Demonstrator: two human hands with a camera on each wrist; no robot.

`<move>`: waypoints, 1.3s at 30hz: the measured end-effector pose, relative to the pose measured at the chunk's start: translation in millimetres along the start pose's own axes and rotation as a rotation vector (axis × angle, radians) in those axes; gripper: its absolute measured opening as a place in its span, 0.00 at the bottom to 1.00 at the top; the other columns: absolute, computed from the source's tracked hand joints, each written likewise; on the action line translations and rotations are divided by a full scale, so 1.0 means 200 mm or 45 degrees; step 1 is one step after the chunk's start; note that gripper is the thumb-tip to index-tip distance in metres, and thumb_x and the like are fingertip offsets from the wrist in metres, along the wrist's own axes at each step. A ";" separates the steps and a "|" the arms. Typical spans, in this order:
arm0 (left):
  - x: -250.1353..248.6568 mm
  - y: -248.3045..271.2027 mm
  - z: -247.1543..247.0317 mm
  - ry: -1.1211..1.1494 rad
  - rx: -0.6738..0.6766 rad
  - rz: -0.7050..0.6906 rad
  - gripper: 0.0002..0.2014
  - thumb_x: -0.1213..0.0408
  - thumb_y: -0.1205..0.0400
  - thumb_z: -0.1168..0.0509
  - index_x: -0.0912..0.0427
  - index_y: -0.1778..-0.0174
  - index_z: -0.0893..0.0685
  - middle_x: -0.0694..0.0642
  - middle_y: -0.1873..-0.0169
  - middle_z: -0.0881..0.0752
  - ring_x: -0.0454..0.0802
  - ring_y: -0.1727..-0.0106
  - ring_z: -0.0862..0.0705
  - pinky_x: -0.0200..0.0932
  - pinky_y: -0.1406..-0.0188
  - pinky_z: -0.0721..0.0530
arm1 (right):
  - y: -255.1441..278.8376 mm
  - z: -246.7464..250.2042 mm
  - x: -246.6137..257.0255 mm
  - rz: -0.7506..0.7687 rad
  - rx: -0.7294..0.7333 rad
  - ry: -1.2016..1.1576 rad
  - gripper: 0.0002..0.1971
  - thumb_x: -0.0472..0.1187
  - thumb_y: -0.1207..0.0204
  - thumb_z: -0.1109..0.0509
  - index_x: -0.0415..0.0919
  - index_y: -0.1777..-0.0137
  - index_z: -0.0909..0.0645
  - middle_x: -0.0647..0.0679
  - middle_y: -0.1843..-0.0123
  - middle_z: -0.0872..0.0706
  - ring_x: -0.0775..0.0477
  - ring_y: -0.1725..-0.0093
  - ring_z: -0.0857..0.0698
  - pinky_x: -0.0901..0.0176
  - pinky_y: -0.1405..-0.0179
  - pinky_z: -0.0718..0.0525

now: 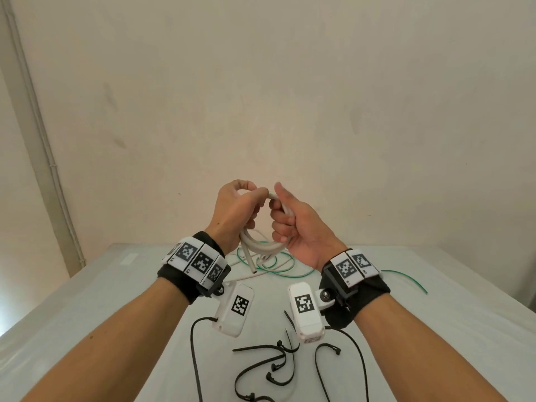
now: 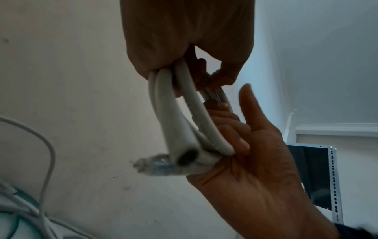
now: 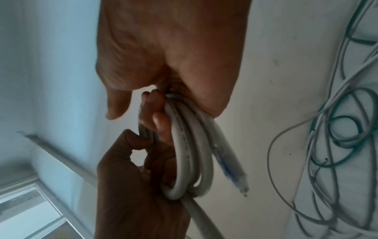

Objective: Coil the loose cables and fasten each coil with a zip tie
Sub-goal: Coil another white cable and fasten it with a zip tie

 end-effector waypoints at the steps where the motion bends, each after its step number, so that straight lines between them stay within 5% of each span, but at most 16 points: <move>1: 0.01 0.01 0.00 0.017 -0.009 -0.008 0.10 0.68 0.33 0.32 0.59 0.57 0.23 0.48 0.79 0.27 0.44 0.80 0.34 0.38 0.82 0.35 | 0.00 0.01 0.00 -0.018 -0.033 -0.005 0.20 0.60 0.20 0.28 0.46 0.62 0.26 0.55 0.75 0.41 0.55 0.80 0.42 0.63 0.81 0.36; 5: 0.07 0.02 -0.03 0.030 -0.006 0.017 0.06 0.70 0.26 0.32 0.59 0.58 0.23 0.48 0.78 0.26 0.45 0.77 0.33 0.39 0.80 0.31 | -0.01 0.06 0.01 0.011 -0.247 0.198 0.21 0.57 0.15 0.30 0.45 0.64 0.27 0.53 0.74 0.41 0.53 0.80 0.43 0.61 0.81 0.42; 8: 0.16 0.02 -0.07 0.071 0.200 0.173 0.03 0.72 0.22 0.36 0.61 0.59 0.21 0.51 0.74 0.25 0.50 0.71 0.30 0.42 0.73 0.24 | -0.01 0.12 0.01 0.029 -0.315 0.390 0.22 0.56 0.14 0.30 0.44 0.66 0.27 0.52 0.76 0.39 0.52 0.80 0.42 0.60 0.80 0.41; 11: 0.28 0.06 -0.11 0.085 0.512 0.398 0.11 0.63 0.26 0.37 0.63 0.51 0.21 0.58 0.63 0.17 0.53 0.62 0.18 0.50 0.54 0.15 | 0.01 0.23 -0.02 0.011 -0.368 0.402 0.22 0.55 0.14 0.30 0.44 0.66 0.27 0.53 0.77 0.39 0.52 0.81 0.41 0.61 0.81 0.41; 14: 0.40 0.11 -0.07 -0.185 0.589 0.483 0.09 0.67 0.16 0.41 0.66 0.47 0.19 0.64 0.52 0.12 0.57 0.50 0.12 0.59 0.37 0.13 | 0.04 0.34 -0.06 -0.021 -0.440 0.362 0.21 0.55 0.14 0.30 0.45 0.65 0.27 0.53 0.77 0.40 0.53 0.81 0.42 0.61 0.81 0.41; 19: 0.70 0.27 -0.11 -0.949 1.030 0.544 0.09 0.71 0.14 0.35 0.63 0.41 0.12 0.58 0.53 0.10 0.50 0.51 0.10 0.45 0.47 0.09 | 0.04 0.42 -0.12 -0.012 -0.481 0.468 0.22 0.57 0.15 0.29 0.43 0.64 0.27 0.53 0.77 0.39 0.51 0.80 0.41 0.58 0.77 0.39; 23: 0.87 0.42 -0.23 -1.344 1.305 0.383 0.11 0.55 0.22 0.21 0.52 0.46 0.08 0.54 0.51 0.07 0.43 0.57 0.14 0.37 0.56 0.15 | 0.04 0.43 -0.12 0.016 -0.499 0.546 0.23 0.57 0.15 0.30 0.42 0.65 0.26 0.53 0.79 0.37 0.51 0.82 0.38 0.59 0.78 0.35; 28: 0.96 0.44 -0.27 -1.545 1.269 0.195 0.10 0.57 0.26 0.18 0.53 0.51 0.06 0.44 0.63 0.14 0.45 0.56 0.16 0.39 0.52 0.17 | 0.07 0.47 -0.13 0.020 -0.509 0.538 0.23 0.58 0.15 0.30 0.42 0.64 0.25 0.52 0.78 0.36 0.51 0.81 0.37 0.58 0.77 0.34; 33: 0.95 0.37 -0.23 -1.454 1.168 0.155 0.06 0.57 0.22 0.21 0.53 0.52 0.08 0.42 0.62 0.14 0.41 0.59 0.17 0.36 0.57 0.17 | 0.08 0.49 -0.17 0.012 -0.502 0.511 0.22 0.58 0.15 0.30 0.42 0.63 0.25 0.53 0.78 0.36 0.51 0.81 0.36 0.57 0.76 0.34; 39: 0.79 0.14 -0.01 -0.767 0.605 0.319 0.03 0.67 0.17 0.26 0.63 0.54 0.11 0.56 0.59 0.08 0.46 0.60 0.10 0.38 0.61 0.13 | 0.08 0.49 -0.21 0.008 -0.490 0.477 0.22 0.58 0.15 0.30 0.42 0.63 0.26 0.53 0.77 0.38 0.51 0.80 0.38 0.57 0.77 0.36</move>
Point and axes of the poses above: each hand's wrist, its own y-axis away from the middle knuckle, its own z-axis out of the back of the hand, x = y × z, the point moved 7 cm from there along -y, towards the middle knuckle
